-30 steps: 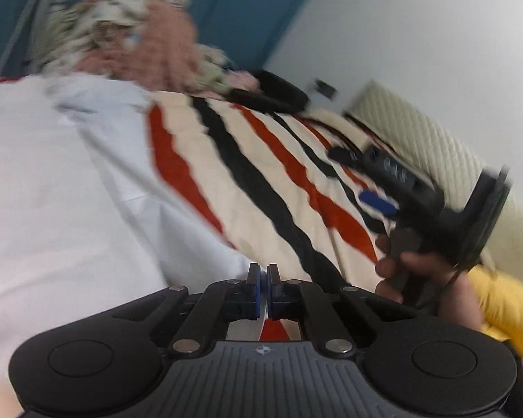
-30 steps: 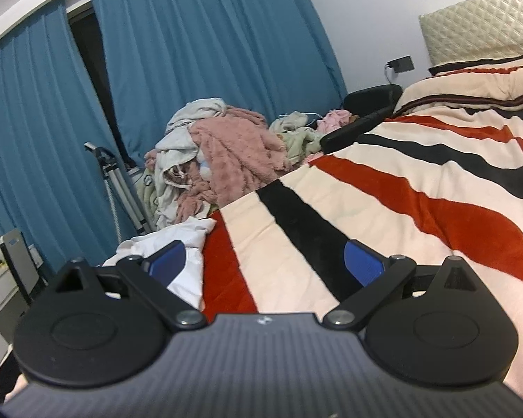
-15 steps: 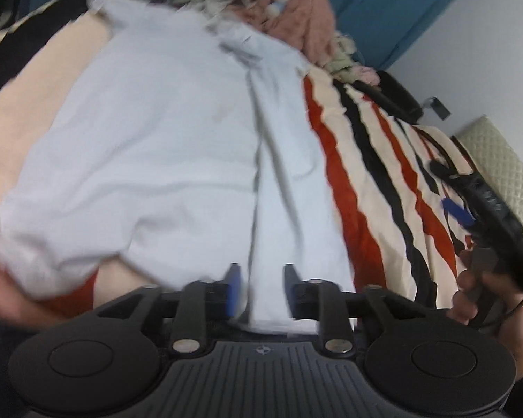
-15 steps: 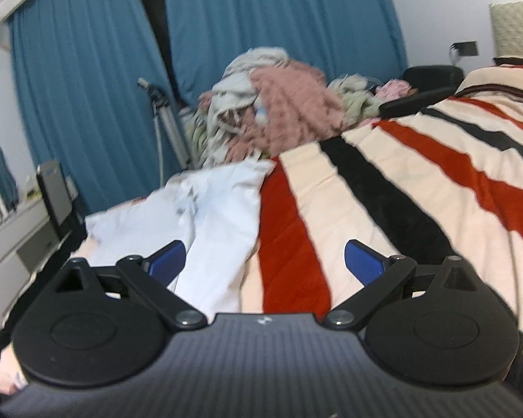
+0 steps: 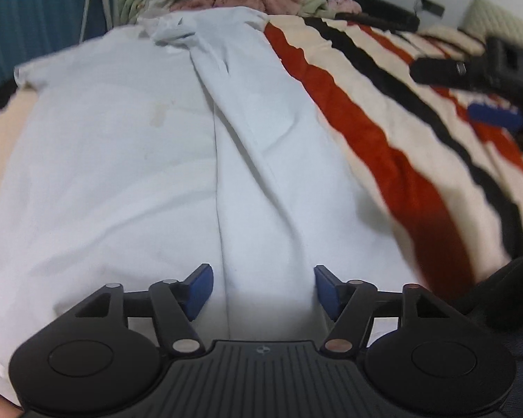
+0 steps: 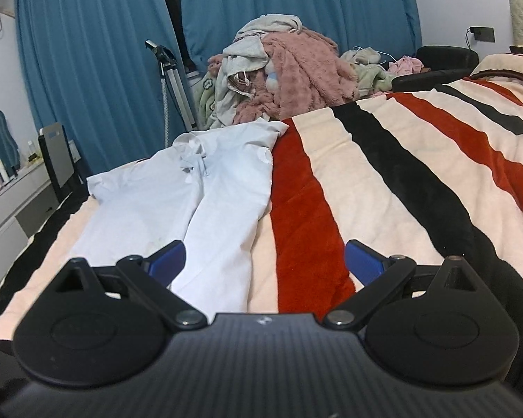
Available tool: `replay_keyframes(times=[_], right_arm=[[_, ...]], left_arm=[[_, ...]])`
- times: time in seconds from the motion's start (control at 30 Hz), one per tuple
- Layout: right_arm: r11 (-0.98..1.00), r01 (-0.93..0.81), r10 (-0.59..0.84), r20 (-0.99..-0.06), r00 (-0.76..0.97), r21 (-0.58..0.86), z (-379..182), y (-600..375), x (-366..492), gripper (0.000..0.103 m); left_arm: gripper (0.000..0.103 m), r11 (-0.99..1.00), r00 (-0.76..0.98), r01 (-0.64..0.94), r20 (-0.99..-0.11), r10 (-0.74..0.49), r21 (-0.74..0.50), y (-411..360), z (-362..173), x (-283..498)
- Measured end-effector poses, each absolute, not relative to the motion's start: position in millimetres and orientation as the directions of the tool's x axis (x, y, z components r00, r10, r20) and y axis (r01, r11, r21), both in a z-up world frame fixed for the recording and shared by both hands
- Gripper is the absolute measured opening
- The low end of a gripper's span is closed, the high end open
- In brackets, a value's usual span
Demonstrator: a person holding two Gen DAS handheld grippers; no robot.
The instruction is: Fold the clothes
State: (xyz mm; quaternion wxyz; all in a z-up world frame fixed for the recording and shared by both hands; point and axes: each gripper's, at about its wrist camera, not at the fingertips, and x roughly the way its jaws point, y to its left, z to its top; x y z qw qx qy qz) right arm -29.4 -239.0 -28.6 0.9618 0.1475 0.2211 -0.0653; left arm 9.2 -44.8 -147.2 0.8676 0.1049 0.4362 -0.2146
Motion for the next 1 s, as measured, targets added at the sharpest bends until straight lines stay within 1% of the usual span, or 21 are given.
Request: replay_keyframes(times=[0.03, 0.1, 0.3, 0.4, 0.57, 0.63, 0.77, 0.87, 1.0], right_arm=[[0.948, 0.191, -0.06, -0.446, 0.893, 0.254, -29, -239, -29, 0.099], [0.948, 0.188, -0.055, -0.452, 0.89, 0.256, -29, -238, -27, 0.099], [0.949, 0.18, -0.043, -0.46, 0.887, 0.258, -30, -236, -27, 0.099], [0.948, 0.179, -0.04, -0.461, 0.887, 0.264, -30, -236, -28, 0.099], [0.944, 0.177, -0.03, -0.462, 0.886, 0.277, -31, -236, -27, 0.099], [0.944, 0.179, -0.031, -0.467, 0.884, 0.278, -32, -236, -26, 0.099], [0.942, 0.187, -0.036, -0.471, 0.881, 0.277, -32, -236, -25, 0.099], [0.943, 0.19, -0.04, -0.472, 0.881, 0.274, -33, -237, -24, 0.099], [0.943, 0.197, -0.05, -0.472, 0.88, 0.268, -35, -237, -22, 0.099]], left_arm=[[0.075, 0.891, 0.545, 0.454, -0.798, -0.256, 0.024, -44, -147, 8], [0.079, 0.909, 0.556, 0.416, -0.801, -0.223, 0.035, -37, -147, 9], [0.079, 0.96, 0.549, 0.277, -0.815, -0.185, -0.032, 0, -140, 21], [0.077, 0.98, 0.577, 0.2, -0.807, -0.123, -0.007, 20, -130, 21], [0.077, 0.994, 0.573, 0.111, -0.818, -0.047, 0.021, 48, -116, 25], [0.078, 0.994, 0.565, 0.107, -0.824, -0.046, 0.018, 56, -113, 26], [0.078, 0.991, 0.56, 0.129, -0.824, -0.086, -0.015, 61, -108, 26], [0.081, 0.983, 0.597, 0.18, -0.793, -0.122, -0.016, 50, -105, 30], [0.083, 0.978, 0.658, 0.204, -0.734, -0.168, -0.04, 45, -97, 26]])
